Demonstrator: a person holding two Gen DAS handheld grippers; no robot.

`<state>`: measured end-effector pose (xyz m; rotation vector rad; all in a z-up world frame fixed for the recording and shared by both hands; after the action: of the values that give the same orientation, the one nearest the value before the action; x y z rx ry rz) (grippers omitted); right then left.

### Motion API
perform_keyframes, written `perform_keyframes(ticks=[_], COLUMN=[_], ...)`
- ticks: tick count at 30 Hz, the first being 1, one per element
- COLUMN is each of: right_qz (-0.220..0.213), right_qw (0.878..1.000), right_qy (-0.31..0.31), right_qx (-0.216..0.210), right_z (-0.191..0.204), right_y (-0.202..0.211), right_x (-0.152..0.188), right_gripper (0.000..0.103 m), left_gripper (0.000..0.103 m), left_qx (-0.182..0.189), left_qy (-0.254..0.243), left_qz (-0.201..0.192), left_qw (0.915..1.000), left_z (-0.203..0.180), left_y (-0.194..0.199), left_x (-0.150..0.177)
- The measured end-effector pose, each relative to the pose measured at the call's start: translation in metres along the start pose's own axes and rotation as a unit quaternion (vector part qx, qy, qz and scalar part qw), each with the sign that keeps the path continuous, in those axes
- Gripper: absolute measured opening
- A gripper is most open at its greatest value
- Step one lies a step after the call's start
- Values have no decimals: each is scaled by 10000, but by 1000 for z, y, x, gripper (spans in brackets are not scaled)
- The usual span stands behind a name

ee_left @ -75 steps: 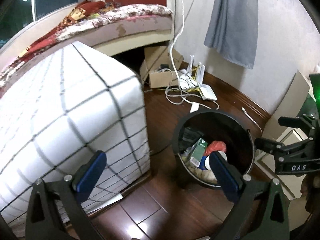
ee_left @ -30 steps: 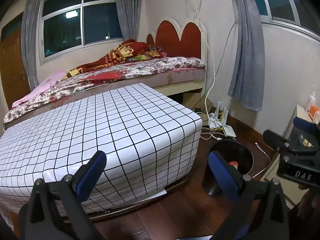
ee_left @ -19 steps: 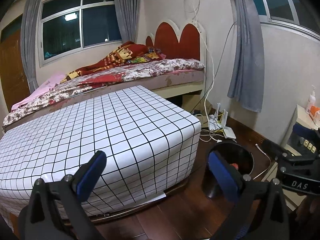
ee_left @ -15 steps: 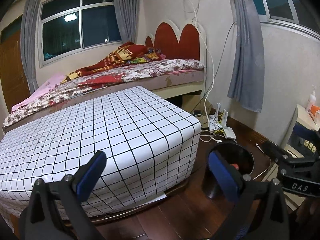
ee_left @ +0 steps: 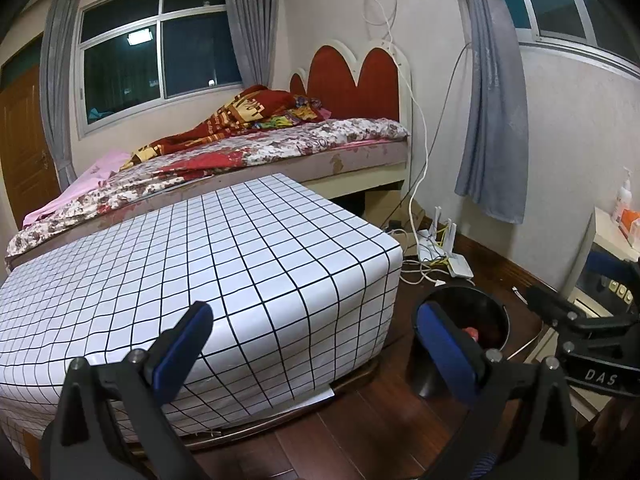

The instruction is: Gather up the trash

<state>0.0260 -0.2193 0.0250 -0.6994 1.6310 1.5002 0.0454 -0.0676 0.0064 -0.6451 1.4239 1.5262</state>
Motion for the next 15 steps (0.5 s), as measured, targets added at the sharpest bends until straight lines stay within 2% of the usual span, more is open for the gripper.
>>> perform_keyframes(ticks=[15], right_qz=[19], right_qw=[10000], right_qy=[11], right_qx=[9], right_z=[0], right_y=[0], right_x=[1], right_gripper=[102], left_gripper=[103], left_qx=[-15], left_qy=[-7], left_qz=[-12], left_qw=[10000], left_z=[-1], left_y=[1], left_x=[0])
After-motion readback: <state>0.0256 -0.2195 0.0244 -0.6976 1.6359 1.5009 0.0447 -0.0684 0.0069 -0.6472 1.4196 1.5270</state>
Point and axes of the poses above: each gripper's, at about its wrist camera, not at the fingertips, and y roughly against the way its jaws point, z to its left, x to its underside, the point moved 5 cm from there along -y, roughly the way its jaws point, and after that the axes turned 8 degrees about -y, right-handed, at the moved point
